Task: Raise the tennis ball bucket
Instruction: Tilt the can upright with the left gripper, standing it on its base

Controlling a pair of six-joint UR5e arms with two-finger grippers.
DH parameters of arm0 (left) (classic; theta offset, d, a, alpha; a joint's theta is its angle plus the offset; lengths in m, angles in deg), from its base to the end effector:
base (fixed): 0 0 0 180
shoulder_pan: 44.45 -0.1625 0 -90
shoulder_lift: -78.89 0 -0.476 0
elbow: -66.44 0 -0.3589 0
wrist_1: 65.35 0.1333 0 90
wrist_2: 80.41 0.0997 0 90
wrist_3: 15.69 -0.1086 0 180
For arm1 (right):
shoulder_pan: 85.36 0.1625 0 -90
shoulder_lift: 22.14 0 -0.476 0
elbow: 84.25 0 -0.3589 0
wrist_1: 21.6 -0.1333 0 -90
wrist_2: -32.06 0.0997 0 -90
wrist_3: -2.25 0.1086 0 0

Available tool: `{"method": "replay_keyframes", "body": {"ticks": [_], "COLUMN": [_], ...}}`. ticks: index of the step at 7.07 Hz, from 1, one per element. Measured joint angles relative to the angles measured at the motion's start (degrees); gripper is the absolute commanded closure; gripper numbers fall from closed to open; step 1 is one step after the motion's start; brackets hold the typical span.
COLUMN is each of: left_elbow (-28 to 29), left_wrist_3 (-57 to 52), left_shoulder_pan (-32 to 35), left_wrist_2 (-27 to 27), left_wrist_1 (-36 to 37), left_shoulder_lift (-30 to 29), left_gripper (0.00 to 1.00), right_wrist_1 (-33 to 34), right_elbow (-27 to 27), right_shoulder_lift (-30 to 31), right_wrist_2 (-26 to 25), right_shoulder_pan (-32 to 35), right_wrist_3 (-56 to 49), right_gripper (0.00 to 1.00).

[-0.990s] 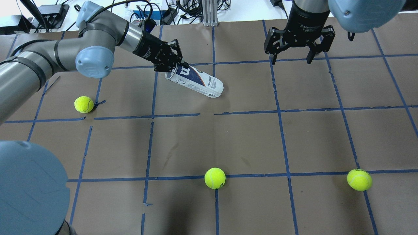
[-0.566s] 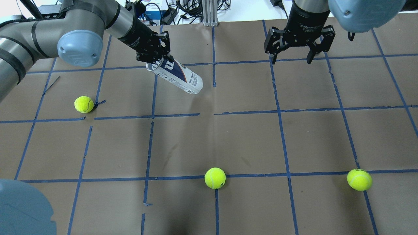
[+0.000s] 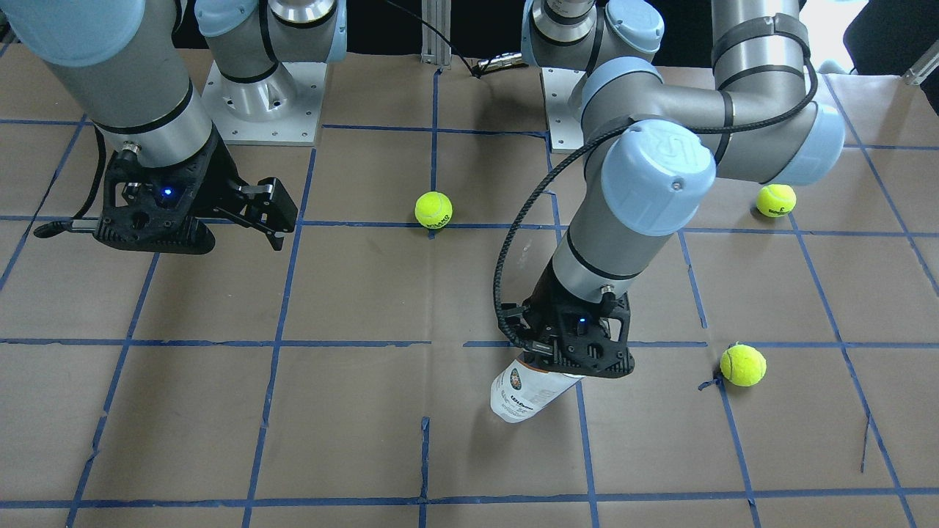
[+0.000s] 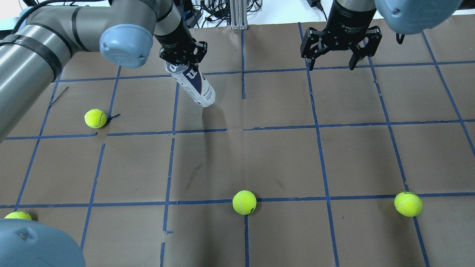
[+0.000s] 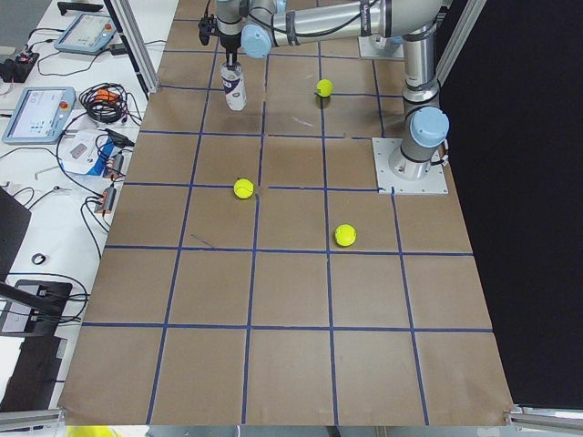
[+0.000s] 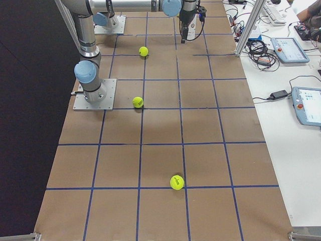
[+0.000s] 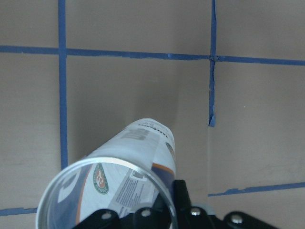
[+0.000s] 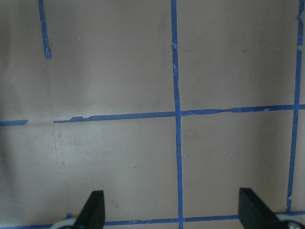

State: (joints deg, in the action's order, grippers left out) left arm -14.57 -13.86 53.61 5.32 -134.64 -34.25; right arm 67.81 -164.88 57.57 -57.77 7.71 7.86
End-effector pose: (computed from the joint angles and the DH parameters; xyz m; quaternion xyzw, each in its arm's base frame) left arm -0.2306 -0.6203 0.4163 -0.0563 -0.9961 0.0538 0.0420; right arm 0.1624 -0.5328 0.5139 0.0222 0.9997 0.0133 0.0005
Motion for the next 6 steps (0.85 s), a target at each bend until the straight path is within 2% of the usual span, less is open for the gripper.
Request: {"method": "replay_keyframes", "body": {"ticks": [1, 2, 3, 6], "left_elbow": [0.7, 1.9, 3.1, 4.7], "left_wrist_3": [-3.9, -6.4, -7.4, -8.0], "left_shoulder_pan": [1.4, 2.4, 3.0, 3.3], "left_wrist_2": [4.1, 6.7, 7.7, 8.2], "left_wrist_1": [0.1, 0.2, 0.3, -1.2], "left_shoulder_lift": [-1.2, -2.6, -3.7, -4.8], "left_gripper": [0.98, 0.79, 0.01, 0.00], "right_wrist_1": [0.0, 0.1, 0.1, 0.3], "right_elbow": [0.0, -0.1, -0.1, -0.4], "right_shoulder_lift": [0.0, 0.0, 0.0, 0.0], "right_wrist_2": [0.0, 0.1, 0.1, 0.1], "right_shoulder_pan": [0.0, 0.0, 0.0, 0.0], "right_wrist_3": [0.0, 0.0, -0.1, -0.2], "right_gripper": [0.00, 0.00, 0.00, 0.00]}}
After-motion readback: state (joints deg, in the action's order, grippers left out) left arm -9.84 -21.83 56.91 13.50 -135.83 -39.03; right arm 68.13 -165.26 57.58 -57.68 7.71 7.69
